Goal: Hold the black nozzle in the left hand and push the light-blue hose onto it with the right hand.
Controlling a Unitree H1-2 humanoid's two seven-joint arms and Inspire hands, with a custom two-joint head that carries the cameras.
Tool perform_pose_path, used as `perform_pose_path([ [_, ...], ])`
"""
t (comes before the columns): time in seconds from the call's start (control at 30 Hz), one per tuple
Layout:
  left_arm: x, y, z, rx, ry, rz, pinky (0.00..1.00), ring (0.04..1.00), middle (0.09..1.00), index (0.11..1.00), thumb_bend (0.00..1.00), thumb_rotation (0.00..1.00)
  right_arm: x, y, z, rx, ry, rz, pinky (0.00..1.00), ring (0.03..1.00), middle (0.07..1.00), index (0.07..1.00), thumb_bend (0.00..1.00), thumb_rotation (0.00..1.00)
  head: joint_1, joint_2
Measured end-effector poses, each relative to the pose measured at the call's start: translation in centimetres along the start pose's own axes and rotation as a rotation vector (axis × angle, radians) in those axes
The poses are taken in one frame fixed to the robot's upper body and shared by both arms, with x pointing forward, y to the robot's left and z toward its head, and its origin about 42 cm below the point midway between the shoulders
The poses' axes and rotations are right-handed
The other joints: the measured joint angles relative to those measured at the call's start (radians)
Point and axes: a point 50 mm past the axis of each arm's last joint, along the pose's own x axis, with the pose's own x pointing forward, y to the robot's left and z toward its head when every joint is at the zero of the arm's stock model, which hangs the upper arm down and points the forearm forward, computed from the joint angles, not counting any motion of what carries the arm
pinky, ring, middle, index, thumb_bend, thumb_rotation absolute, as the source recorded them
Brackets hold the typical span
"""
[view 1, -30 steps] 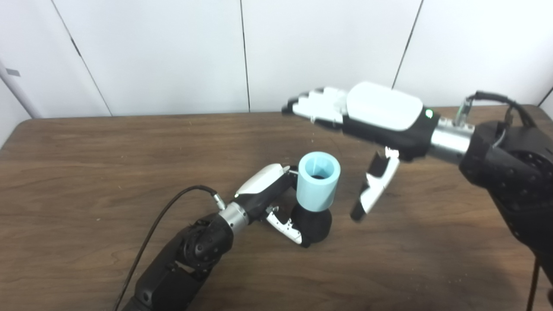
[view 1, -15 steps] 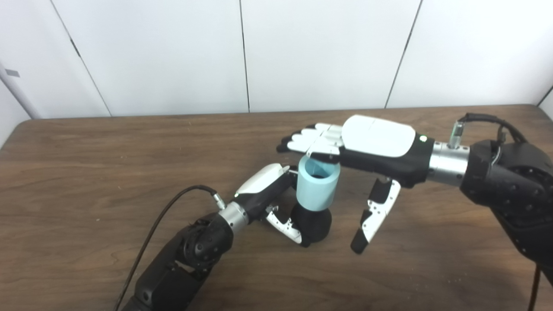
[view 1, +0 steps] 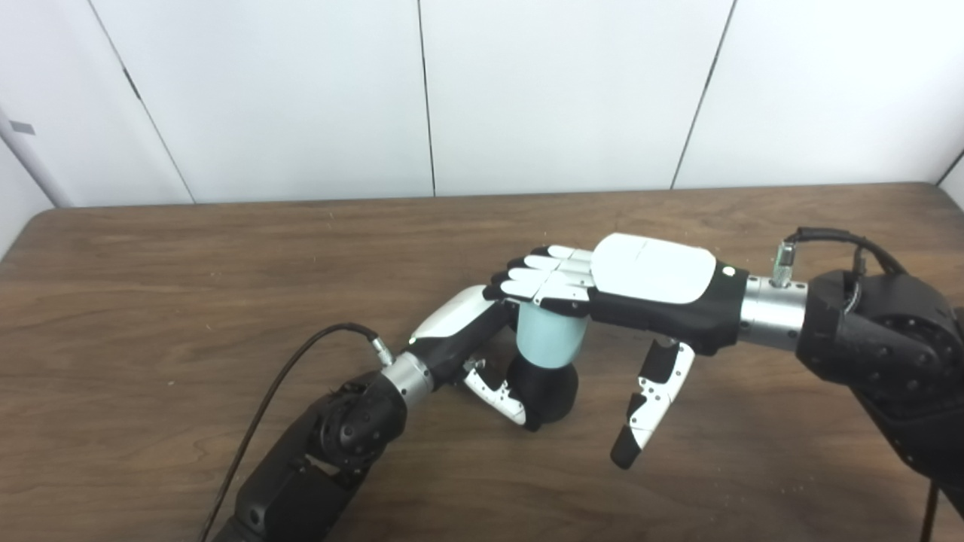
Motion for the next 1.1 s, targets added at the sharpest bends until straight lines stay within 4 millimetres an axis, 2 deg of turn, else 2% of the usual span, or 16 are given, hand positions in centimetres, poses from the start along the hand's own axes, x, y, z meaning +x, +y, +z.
perform_pose_path([
  [0.27, 0.0, 0.0, 0.0, 0.000, 0.001, 0.000, 1.00, 0.605, 0.510, 0.471, 0.52, 0.00, 0.0, 1.0, -0.4, -0.091, -0.005, -0.007, 1.00, 1.000, 1.000, 1.000, 0.86, 0.70, -0.002, 0.003],
  [0.43, 0.0, 0.0, 0.0, 0.001, 0.003, 0.000, 1.00, 0.605, 0.510, 0.471, 0.52, 0.00, 0.2, 1.8, -0.2, -0.182, -0.004, -0.021, 1.00, 1.000, 1.000, 1.000, 0.83, 0.74, 0.000, 0.002],
  [0.7, 0.0, 0.0, -0.1, 0.003, 0.006, 0.000, 1.00, 0.605, 0.514, 0.469, 0.52, 0.00, 0.8, 2.6, 0.3, -0.308, -0.030, 0.011, 1.00, 1.000, 1.000, 1.000, 0.82, 0.75, -0.002, 0.005],
  [1.03, 0.0, 0.0, 0.0, 0.003, 0.006, 0.000, 1.00, 0.605, 0.514, 0.469, 0.52, 0.00, 0.5, 2.5, -0.4, -0.271, -0.063, -0.030, 1.00, 1.000, 1.000, 1.000, 0.79, 0.76, -0.005, 0.008],
  [1.1, 0.0, 0.0, 0.0, 0.003, 0.006, 0.000, 1.00, 0.605, 0.514, 0.469, 0.52, 0.00, 0.4, 2.4, -0.6, -0.232, -0.074, -0.057, 1.00, 1.000, 1.000, 1.000, 0.77, 0.72, 0.000, 0.008],
])
